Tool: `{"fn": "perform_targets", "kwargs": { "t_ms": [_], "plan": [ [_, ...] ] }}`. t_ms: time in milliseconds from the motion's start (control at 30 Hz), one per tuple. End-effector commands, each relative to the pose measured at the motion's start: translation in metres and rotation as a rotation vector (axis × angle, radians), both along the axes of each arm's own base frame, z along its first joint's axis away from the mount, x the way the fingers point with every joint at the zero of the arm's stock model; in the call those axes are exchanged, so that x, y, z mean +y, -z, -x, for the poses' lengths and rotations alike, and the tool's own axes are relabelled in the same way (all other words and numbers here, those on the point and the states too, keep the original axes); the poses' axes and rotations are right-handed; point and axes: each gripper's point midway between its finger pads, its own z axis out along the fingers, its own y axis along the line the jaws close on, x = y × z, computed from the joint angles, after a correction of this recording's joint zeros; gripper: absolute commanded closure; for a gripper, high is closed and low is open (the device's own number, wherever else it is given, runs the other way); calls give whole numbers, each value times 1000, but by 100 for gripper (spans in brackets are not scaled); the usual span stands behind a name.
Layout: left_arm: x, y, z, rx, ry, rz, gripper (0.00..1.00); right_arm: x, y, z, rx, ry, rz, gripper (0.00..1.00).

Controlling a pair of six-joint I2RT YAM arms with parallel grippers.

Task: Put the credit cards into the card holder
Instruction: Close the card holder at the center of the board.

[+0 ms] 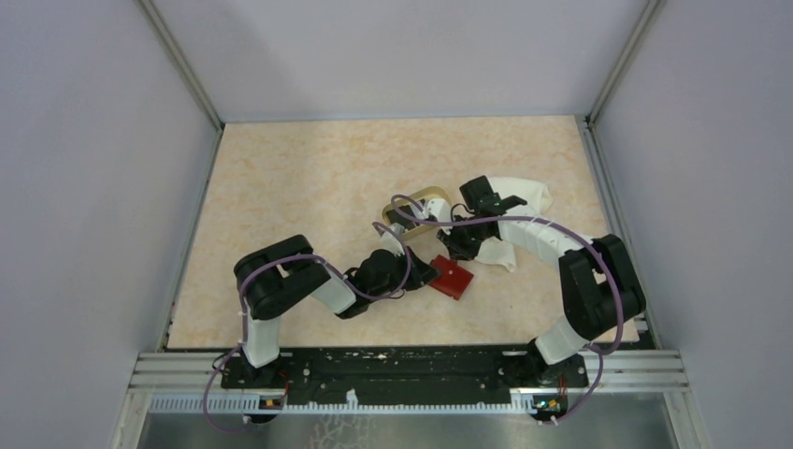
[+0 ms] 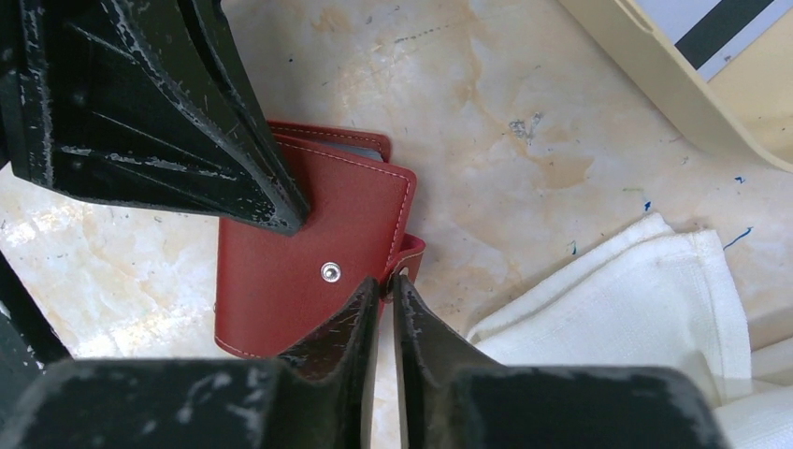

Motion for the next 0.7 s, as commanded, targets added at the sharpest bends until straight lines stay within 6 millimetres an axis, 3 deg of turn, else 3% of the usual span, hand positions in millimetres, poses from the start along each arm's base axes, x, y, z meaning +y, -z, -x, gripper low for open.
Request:
{"fn": "perform_targets", "kwargs": {
  "t_ms": [0,100,667],
  "plan": [
    [13,24,4,36,-6,-85,100,4,-3,-2,-14,1,-9,92],
    [13,24,4,37,-6,-86,100,4,-4,0,-12,1,-11,100],
    [10,24,4,45,-3,-68,100,5,-4,24,107,-6,-33,100]
  ]
}}
